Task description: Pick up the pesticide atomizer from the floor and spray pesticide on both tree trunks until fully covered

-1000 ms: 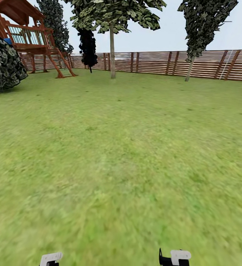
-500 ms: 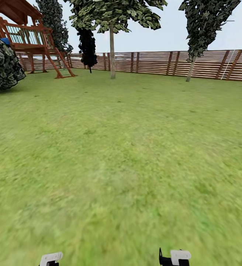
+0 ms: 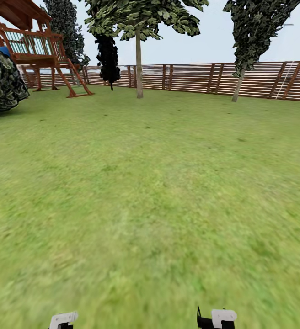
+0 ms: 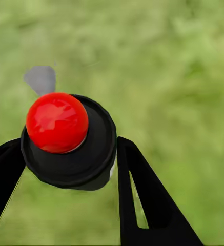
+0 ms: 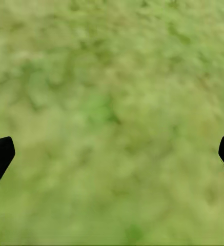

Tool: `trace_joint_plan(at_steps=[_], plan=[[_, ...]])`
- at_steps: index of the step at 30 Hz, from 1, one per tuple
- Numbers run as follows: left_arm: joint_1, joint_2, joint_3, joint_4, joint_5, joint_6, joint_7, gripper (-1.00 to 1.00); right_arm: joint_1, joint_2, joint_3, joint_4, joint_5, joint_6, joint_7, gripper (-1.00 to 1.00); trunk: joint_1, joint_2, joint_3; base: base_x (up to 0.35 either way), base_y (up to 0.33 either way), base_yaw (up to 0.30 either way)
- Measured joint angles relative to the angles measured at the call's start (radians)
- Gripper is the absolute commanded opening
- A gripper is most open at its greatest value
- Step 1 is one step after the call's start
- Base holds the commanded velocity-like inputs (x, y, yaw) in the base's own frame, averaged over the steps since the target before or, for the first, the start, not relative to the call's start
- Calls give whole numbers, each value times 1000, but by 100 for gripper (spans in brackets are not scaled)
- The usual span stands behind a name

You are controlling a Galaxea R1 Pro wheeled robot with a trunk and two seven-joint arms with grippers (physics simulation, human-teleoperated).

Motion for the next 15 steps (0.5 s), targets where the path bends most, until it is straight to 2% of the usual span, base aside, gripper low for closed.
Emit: trace_joint_plan(at_steps=[15], plan=[[0, 0, 0, 0, 0, -1, 0, -100, 0, 0, 0, 0, 0, 0, 0, 100, 0, 0, 0, 338, 0, 0]])
